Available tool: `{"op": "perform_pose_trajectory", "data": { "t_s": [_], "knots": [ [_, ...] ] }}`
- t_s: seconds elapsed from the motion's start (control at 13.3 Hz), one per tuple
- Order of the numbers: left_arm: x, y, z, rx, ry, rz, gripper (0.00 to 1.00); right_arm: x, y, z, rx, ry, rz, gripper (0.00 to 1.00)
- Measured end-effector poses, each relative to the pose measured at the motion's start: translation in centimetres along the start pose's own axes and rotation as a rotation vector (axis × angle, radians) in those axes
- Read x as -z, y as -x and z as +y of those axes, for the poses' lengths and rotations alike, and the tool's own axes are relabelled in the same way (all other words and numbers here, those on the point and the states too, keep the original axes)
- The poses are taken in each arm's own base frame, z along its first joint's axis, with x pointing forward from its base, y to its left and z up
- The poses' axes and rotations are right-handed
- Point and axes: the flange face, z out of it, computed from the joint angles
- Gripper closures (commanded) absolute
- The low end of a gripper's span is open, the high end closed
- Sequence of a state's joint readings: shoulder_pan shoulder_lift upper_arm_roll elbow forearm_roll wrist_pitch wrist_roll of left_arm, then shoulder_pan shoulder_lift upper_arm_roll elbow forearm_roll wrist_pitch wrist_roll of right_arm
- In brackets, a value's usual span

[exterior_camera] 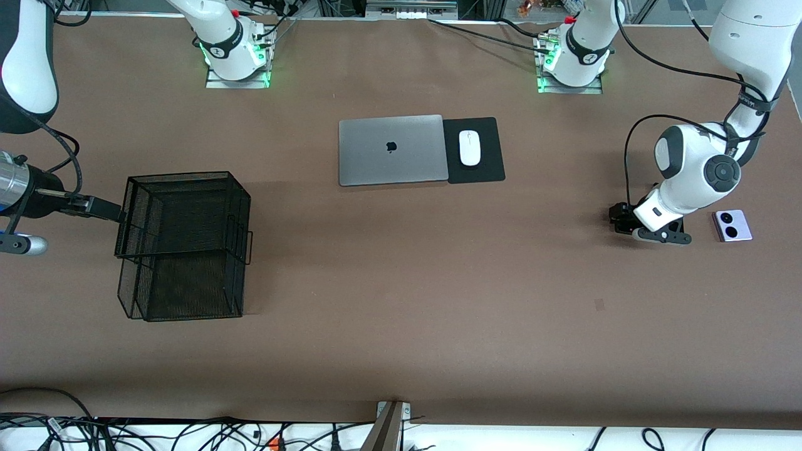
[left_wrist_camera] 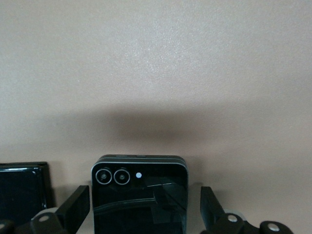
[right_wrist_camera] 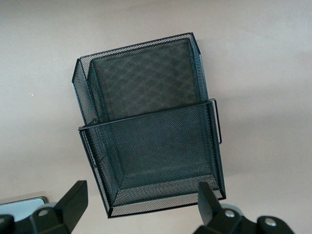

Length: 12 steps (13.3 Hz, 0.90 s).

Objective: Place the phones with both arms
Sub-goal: 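Align and close the left gripper on the small black flip phone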

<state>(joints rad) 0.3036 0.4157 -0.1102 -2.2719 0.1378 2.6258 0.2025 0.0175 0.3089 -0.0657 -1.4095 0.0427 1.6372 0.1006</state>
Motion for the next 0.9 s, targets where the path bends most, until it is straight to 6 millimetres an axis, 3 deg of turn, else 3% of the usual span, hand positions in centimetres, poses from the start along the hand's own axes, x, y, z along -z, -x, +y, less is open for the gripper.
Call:
{"op": "perform_pose_trajectory", "data": {
  "t_s": [0.68, 0.75, 0.9],
  "knots": [
    [-1.1, 0.2, -0.6, 0.014, 0.005, 0.006, 0.0, 0.0, 0.0, 0.0, 0.0, 0.0, 0.0, 0.0],
    [-1.1, 0.2, -0.6, 0.014, 0.005, 0.008, 0.08, 0.0, 0.0, 0.0, 0.0, 0.0, 0.0, 0.0],
    [-1.0, 0.1, -0.7, 0.014, 0.003, 0.013, 0.4, 0.0, 0.0, 0.0, 0.0, 0.0, 0.0, 0.0]
  ]
}}
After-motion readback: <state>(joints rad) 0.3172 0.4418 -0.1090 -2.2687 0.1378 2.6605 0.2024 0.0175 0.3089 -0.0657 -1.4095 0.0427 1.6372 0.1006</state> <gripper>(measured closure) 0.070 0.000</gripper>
